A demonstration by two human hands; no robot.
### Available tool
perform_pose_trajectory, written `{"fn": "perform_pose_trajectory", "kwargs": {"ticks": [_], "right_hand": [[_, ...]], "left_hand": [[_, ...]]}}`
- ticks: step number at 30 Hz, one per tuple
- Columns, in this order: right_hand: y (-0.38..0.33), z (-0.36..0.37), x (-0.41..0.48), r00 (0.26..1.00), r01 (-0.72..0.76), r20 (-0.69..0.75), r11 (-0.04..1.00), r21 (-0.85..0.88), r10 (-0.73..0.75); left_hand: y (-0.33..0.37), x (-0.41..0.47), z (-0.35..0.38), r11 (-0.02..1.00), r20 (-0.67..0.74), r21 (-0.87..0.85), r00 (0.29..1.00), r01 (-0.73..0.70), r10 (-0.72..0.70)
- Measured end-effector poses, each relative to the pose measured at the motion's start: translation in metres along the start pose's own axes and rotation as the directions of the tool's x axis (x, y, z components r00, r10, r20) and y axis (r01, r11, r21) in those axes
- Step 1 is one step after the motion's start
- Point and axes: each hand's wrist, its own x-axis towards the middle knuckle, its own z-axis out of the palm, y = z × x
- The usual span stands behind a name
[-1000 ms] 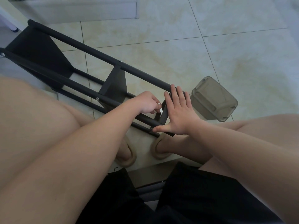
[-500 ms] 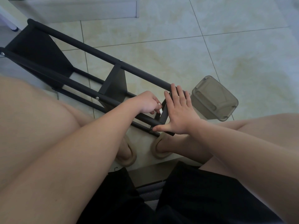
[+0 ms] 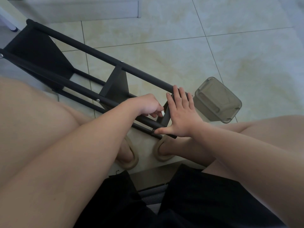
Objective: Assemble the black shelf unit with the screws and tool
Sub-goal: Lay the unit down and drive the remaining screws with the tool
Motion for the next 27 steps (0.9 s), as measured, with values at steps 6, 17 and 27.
{"fn": "perform_pose_trajectory", "kwargs": {"ticks": [6,17,27], "right_hand": [[0.000,0.000,0.000,1.000,0.003,-0.001,1.000,-0.007,-0.003],[0.001,-0.001,0.000,1.000,0.008,0.000,1.000,0.001,-0.008],[0.001,0.000,0.001,1.000,0.005,-0.008,1.000,0.004,-0.005]], "left_hand": [[0.002,-0.002,0.002,0.999,0.006,0.039,1.000,-0.007,0.007],[0.002,-0.006,-0.005,0.991,0.042,0.133,0.999,-0.021,0.015],[0.002,-0.010,-0.011,0.952,0.093,0.285,0.992,-0.108,0.085]]}}
